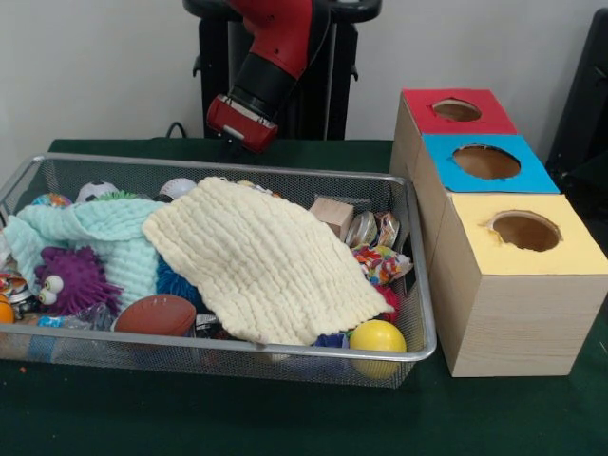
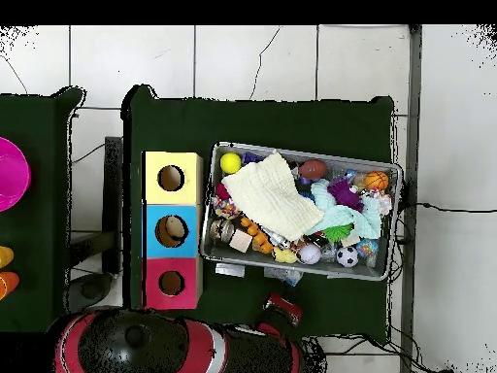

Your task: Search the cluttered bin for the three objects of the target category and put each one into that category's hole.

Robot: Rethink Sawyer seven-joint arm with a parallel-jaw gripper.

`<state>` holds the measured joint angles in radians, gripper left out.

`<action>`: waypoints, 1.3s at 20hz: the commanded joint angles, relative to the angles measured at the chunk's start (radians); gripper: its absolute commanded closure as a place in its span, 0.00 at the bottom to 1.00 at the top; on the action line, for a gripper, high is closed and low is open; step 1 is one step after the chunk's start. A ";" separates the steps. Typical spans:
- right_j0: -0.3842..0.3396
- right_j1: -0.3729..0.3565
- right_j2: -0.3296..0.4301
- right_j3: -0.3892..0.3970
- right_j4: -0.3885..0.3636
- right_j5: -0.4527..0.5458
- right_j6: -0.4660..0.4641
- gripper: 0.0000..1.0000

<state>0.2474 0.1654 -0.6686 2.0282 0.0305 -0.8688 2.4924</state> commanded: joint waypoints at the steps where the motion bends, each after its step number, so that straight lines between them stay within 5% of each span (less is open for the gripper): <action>1: -0.161 -0.155 0.135 0.085 -0.045 0.041 0.243 1.00; 11: -0.150 -0.218 0.145 0.154 -0.009 0.063 0.158 1.00; 26: -0.212 -0.265 0.155 0.155 -0.095 0.046 0.124 1.00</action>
<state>0.0853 -0.0685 -0.6562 2.2504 -0.0182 -0.8585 2.4924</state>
